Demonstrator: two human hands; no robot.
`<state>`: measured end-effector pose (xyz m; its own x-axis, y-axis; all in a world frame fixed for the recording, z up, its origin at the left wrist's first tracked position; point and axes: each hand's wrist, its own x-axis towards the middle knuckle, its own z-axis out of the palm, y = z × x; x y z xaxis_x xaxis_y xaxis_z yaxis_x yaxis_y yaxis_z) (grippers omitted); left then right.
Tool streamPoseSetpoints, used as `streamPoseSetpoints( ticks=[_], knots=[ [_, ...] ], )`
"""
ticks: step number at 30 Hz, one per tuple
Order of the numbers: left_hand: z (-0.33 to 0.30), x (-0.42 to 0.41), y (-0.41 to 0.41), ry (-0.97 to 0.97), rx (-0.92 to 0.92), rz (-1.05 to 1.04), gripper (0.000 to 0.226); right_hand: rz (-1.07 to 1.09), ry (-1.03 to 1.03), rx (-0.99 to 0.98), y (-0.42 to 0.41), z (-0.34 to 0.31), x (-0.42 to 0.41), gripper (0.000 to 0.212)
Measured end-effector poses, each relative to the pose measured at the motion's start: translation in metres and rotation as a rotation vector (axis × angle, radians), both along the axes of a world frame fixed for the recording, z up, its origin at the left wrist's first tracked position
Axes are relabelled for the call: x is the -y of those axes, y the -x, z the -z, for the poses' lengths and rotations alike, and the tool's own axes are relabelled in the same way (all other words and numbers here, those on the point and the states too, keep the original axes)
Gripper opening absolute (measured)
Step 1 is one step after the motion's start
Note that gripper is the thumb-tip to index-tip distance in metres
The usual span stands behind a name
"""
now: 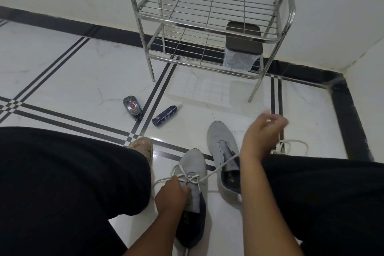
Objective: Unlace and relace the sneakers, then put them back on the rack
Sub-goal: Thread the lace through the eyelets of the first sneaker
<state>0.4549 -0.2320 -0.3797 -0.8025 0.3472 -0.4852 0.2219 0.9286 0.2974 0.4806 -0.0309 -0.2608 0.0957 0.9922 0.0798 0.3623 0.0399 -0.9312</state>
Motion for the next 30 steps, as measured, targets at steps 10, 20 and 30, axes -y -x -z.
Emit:
streamPoseSetpoints(
  ticks=[10,20,30],
  knots=[
    [0.007,0.003,0.002,0.04,0.076,0.032,0.032,-0.951,0.405,1.064,-0.034,0.136,0.096,0.023],
    [0.008,0.003,0.006,0.001,0.065,-0.043,0.032,-0.147,0.266,0.611,-0.03,0.086,0.05,0.037],
    [0.018,0.002,0.024,0.006,0.074,0.052,0.015,-0.944,0.285,1.009,-0.033,0.129,0.103,0.022]
  ],
)
